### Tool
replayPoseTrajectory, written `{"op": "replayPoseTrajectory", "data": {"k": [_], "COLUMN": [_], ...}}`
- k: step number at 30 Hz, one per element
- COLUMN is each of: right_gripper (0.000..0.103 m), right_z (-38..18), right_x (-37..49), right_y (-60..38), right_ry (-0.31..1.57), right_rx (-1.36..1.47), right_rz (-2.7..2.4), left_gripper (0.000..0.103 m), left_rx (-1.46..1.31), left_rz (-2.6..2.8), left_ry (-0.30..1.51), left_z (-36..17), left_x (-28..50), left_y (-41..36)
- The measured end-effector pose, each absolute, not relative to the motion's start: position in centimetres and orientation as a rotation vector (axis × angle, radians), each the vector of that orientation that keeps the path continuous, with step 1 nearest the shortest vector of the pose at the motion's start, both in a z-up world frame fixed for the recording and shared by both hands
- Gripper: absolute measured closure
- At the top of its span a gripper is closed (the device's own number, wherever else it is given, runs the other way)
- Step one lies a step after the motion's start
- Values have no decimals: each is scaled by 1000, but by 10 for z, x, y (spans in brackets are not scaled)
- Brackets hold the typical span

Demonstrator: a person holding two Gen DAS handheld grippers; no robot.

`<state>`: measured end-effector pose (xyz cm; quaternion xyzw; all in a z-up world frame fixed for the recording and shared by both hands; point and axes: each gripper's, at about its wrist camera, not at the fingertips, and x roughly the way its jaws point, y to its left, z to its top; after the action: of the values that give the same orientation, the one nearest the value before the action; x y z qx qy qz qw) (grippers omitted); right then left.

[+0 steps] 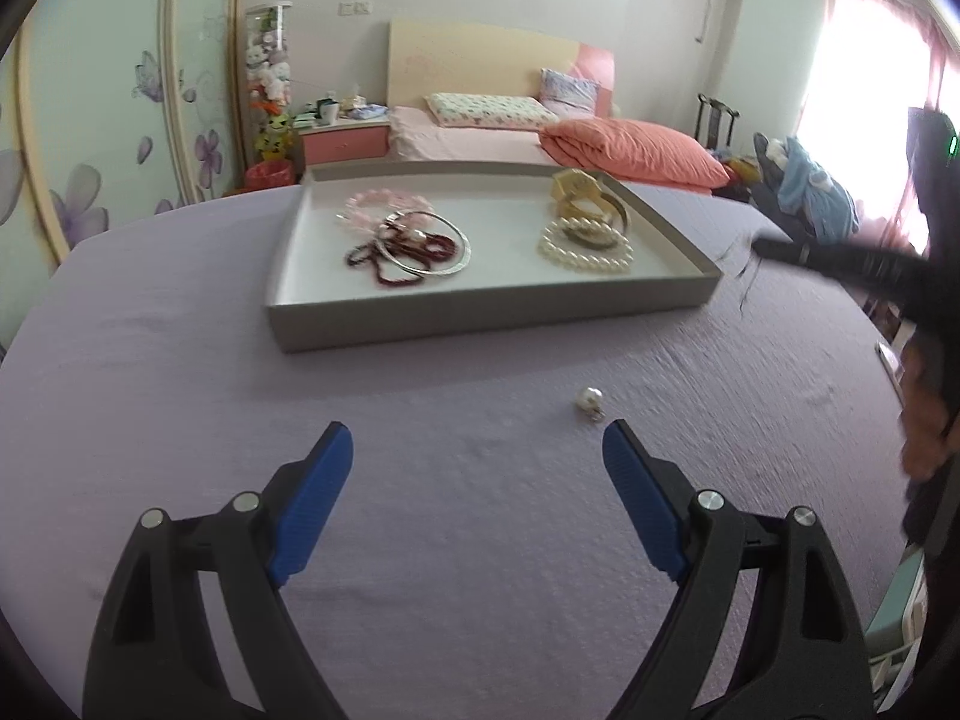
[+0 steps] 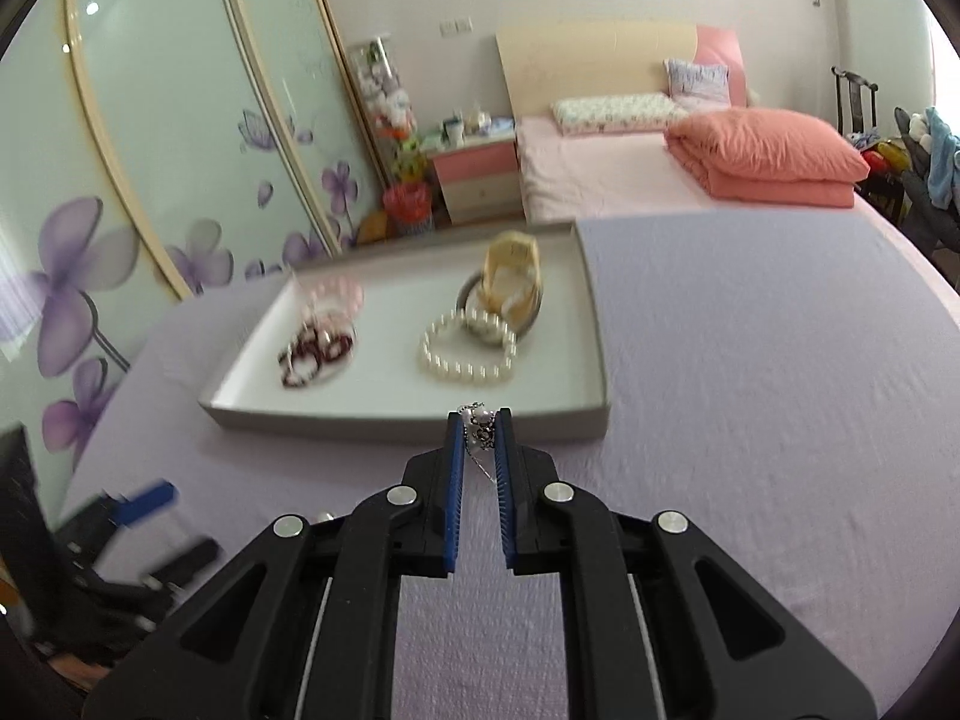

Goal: Organize jewelry
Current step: 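Grasp the single pearl earring with the left gripper while the right gripper holds the cluster earring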

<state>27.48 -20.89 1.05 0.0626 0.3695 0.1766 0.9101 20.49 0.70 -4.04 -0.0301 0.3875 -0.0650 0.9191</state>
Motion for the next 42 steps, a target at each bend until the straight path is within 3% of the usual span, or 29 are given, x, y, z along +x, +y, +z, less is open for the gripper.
{"op": "replayPoseTrajectory", "data": {"k": [17,22,33,35,37,42], "right_gripper": [93,93,92,92,92,92], "right_z": [13,9,6,4,3,4], "right_x": [272,271,272,273,273,272], "right_y": [-217,-221,-222,-221,-221,-220], "right_ry": [737,748,760,764,768,770], "right_rx": [121,122,128,132,136,134], "right_rz": [345,342,349,351,354,361], "left_gripper": [19,35,52,61,88,90], "left_rx": [-43,-47,7,12,22,18], "left_rz": [-119,-80,-17,-14,-24,-37], "left_ry": [881,922,912,908,905,908], "left_z": [-63,-73,-75,-74,-74,-73], "left_x": [242,258,265,264,264,261], "left_y": [-48,-60,-67,-68,-70,-63]}}
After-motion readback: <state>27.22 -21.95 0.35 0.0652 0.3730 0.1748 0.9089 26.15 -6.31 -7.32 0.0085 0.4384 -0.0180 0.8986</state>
